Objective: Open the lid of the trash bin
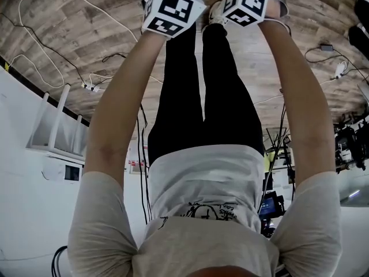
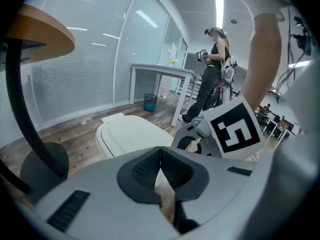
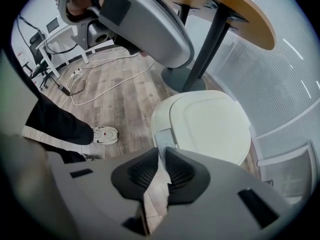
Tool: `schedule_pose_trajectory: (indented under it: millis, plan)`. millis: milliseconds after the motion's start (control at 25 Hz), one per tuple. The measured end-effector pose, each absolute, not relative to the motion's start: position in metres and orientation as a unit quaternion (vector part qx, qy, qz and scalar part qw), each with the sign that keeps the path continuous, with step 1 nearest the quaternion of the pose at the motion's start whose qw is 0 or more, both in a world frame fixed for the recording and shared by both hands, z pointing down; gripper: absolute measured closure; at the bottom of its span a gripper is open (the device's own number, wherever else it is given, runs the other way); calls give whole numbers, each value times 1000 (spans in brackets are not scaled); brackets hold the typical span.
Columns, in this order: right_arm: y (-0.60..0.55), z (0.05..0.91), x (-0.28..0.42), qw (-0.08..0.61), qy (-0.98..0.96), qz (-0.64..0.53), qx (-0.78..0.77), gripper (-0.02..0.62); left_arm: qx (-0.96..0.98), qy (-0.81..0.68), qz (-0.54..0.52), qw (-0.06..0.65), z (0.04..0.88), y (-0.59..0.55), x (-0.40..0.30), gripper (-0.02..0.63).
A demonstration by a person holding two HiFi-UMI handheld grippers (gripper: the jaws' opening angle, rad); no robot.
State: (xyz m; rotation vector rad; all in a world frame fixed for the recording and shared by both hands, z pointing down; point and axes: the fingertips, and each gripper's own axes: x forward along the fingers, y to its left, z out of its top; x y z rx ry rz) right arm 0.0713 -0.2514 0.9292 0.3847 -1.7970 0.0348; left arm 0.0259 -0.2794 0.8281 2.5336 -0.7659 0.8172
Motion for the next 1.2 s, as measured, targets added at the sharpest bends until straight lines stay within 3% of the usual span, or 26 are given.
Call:
schedule_pose_trajectory:
  millis: [360,1200]
  plan:
    - [-248,931,72,624,-768,1,143,533,899,-265,297,183,826,-270,30,588]
    - [-277,784,76,470,-814,133,315,554,899,-313,242,189,718,-292,22,588]
